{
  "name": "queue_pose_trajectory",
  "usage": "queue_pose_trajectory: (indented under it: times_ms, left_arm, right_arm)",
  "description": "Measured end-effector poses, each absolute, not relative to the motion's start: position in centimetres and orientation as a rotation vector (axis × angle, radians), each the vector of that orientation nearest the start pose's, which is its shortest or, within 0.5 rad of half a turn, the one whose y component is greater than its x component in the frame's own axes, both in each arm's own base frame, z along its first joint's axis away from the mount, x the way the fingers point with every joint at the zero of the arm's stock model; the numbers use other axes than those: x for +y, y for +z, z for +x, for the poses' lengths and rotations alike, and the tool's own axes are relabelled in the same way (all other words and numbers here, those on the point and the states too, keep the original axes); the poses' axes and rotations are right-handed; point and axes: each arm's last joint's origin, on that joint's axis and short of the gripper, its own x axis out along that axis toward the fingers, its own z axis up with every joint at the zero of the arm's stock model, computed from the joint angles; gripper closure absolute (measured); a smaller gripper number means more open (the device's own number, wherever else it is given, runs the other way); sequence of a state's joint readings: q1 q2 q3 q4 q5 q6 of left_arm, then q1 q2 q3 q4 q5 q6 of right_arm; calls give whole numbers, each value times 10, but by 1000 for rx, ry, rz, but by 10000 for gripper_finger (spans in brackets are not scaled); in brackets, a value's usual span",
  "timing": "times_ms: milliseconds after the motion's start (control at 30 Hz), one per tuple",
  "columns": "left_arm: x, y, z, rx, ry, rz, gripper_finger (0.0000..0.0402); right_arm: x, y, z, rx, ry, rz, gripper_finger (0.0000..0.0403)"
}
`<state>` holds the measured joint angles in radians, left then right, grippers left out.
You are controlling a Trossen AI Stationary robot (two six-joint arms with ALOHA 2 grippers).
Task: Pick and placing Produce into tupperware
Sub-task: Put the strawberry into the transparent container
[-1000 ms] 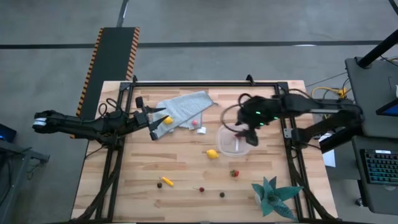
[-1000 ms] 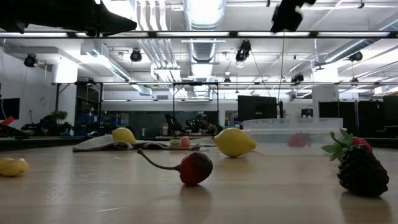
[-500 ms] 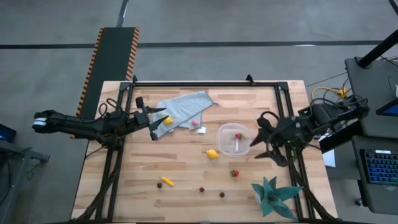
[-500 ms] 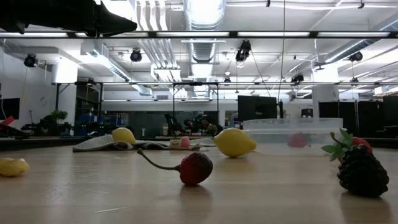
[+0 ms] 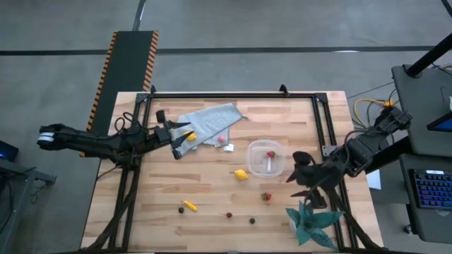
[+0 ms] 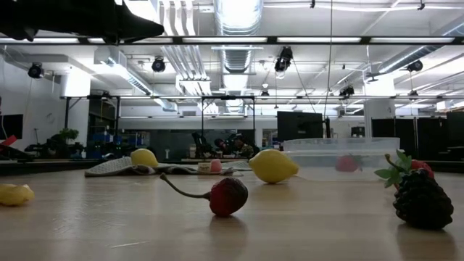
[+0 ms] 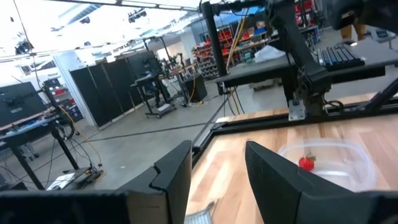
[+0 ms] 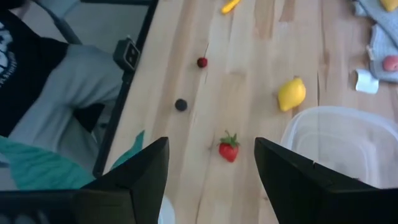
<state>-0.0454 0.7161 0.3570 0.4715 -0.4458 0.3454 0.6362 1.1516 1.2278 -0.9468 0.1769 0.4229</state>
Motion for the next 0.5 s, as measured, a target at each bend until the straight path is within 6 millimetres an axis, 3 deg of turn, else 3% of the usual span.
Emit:
queue_pose_trajectory:
  times_ms: [500]
  left_arm:
    - [5, 250, 176, 1, 408, 324, 265]
  right_arm:
    - [135, 333, 212, 993, 84, 150, 175]
